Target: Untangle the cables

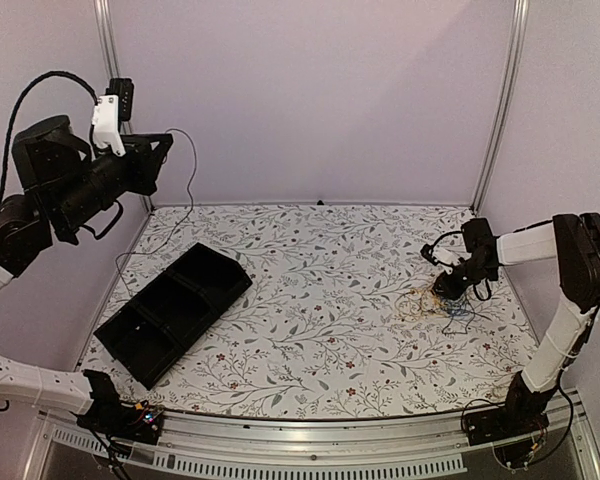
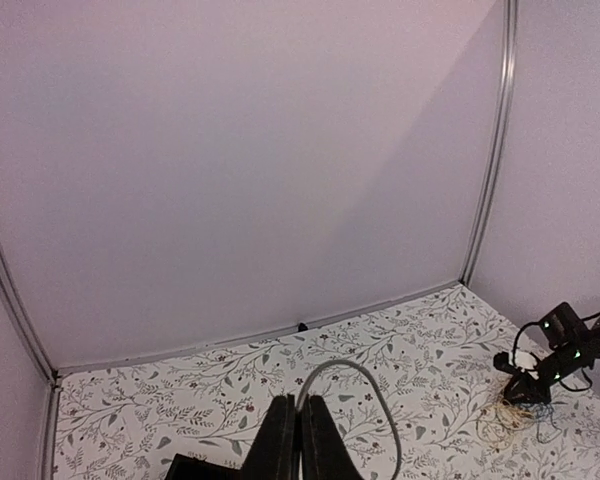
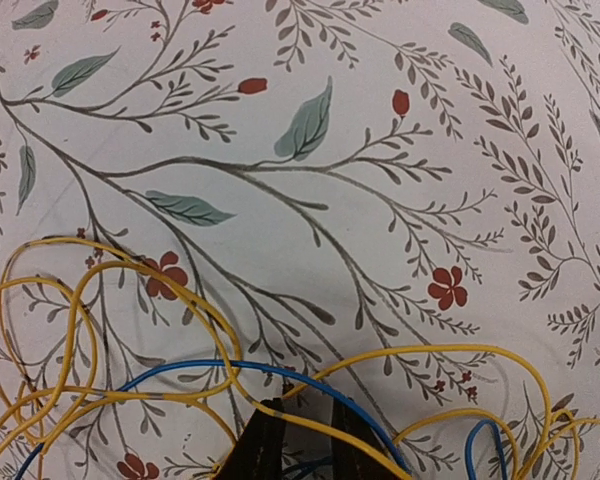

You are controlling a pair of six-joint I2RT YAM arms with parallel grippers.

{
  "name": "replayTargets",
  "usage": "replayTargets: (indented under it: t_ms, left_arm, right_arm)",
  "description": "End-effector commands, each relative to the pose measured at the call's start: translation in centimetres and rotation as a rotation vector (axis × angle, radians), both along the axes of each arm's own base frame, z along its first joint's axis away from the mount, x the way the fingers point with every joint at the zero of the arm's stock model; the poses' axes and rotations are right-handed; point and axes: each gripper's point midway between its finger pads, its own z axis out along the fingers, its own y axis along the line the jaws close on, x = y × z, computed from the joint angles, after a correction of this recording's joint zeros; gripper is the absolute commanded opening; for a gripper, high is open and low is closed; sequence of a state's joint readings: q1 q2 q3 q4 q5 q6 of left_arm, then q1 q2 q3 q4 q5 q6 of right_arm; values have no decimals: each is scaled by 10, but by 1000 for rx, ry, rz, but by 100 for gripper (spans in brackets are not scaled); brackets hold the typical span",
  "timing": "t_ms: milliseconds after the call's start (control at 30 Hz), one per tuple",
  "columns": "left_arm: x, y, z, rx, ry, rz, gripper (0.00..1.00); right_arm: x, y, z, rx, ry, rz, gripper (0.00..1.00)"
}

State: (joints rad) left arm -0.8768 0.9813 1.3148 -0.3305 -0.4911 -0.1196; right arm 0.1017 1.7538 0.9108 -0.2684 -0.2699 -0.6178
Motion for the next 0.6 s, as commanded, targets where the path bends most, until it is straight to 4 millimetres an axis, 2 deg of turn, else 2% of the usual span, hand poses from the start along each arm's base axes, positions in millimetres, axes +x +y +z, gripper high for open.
replayTargets:
  t_ms: [0,100,233,300,367,467,567]
  left_arm:
    - [6,20,-21,86,85,65,0]
    - [9,27,-30,97,111,90,0]
    - [17,32,-39,103,134,102,0]
    - [21,27,-42,101,150,80,0]
    - [27,18,-45,91,173,44,0]
    - [36,8,-47,90,204,16,0]
    - [50,8,-53,95,254,34,0]
  right_arm:
    - [-6,9,16,64,42,11,28]
    - [-11,20,43,127,26,45,40]
    - [-21,38,90,226,-24,117,57]
    - [-31,49,109,287,-18,164,65]
    - [-44,63,128,365,-15,220,70]
    - [-60,82,144,445,10,288,74]
    - [-71,94,145,480,17,332,78]
